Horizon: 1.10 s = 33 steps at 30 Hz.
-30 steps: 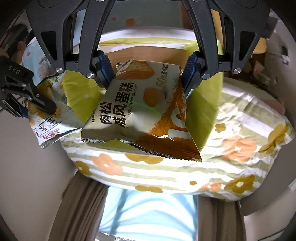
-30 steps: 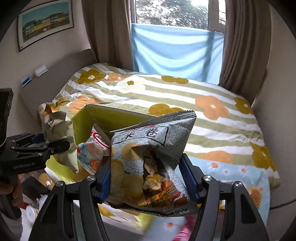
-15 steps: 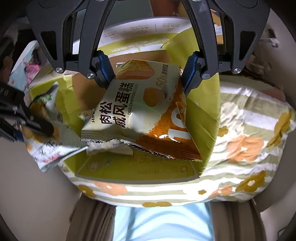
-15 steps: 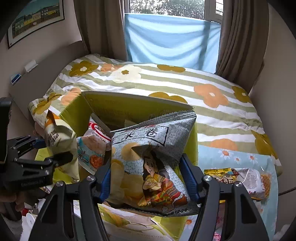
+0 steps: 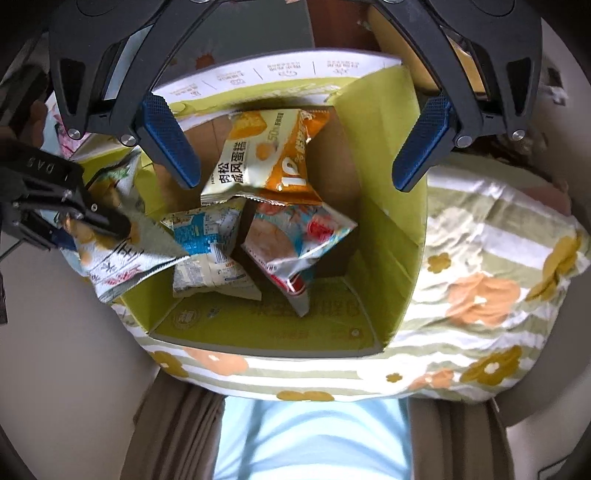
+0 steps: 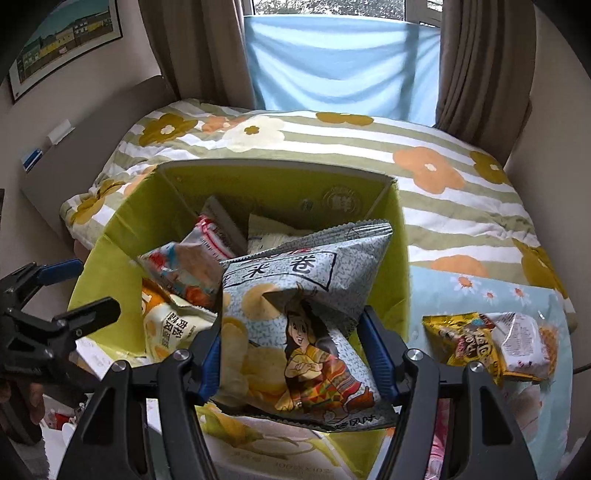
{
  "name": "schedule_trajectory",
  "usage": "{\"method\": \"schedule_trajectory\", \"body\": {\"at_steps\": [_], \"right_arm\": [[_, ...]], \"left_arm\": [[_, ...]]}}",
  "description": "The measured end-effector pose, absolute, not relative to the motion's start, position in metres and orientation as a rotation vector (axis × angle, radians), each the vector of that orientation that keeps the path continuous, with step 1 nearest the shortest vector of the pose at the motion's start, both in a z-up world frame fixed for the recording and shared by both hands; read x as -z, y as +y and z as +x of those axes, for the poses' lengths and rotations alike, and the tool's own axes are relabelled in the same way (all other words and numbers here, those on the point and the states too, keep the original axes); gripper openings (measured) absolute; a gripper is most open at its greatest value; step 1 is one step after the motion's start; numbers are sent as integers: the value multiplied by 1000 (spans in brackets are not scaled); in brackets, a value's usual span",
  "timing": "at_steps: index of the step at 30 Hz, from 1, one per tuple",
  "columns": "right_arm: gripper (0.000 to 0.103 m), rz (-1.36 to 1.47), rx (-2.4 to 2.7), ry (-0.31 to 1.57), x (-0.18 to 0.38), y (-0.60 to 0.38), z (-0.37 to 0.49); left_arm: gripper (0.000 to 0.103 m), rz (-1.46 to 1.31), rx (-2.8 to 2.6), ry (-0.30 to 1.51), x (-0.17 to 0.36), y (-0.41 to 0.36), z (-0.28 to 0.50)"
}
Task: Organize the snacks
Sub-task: 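Carry both bags into the yellow box and open both tools to release them, then move both tools back over the remaining snacks on the table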
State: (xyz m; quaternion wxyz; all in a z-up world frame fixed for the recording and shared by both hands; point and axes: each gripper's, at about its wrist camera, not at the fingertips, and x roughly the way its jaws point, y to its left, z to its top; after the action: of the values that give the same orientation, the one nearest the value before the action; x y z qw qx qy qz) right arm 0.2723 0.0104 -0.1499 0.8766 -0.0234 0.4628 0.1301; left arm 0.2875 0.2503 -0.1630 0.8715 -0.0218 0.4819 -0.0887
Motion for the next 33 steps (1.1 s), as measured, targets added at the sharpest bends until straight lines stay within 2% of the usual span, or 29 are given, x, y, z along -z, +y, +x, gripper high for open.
{"method": "schedule_trajectory", "body": {"at_steps": [7, 8, 11, 12, 33], "right_arm": [[64, -42, -311, 994, 158, 13, 268], [68, -37, -315, 1001, 159, 14, 267], [98, -16, -331, 1028, 167, 14, 266], [101, -2, -335, 1024, 167, 15, 265], [101, 35, -297, 968, 139, -3, 244]], "left_arm": [[103, -72, 152, 1013, 164, 255, 280], [103, -72, 150, 1015, 163, 253, 279], [103, -67, 147, 1015, 162, 251, 275], [103, -67, 147, 1012, 162, 250, 273], [103, -66, 176, 1009, 155, 239, 260]]}}
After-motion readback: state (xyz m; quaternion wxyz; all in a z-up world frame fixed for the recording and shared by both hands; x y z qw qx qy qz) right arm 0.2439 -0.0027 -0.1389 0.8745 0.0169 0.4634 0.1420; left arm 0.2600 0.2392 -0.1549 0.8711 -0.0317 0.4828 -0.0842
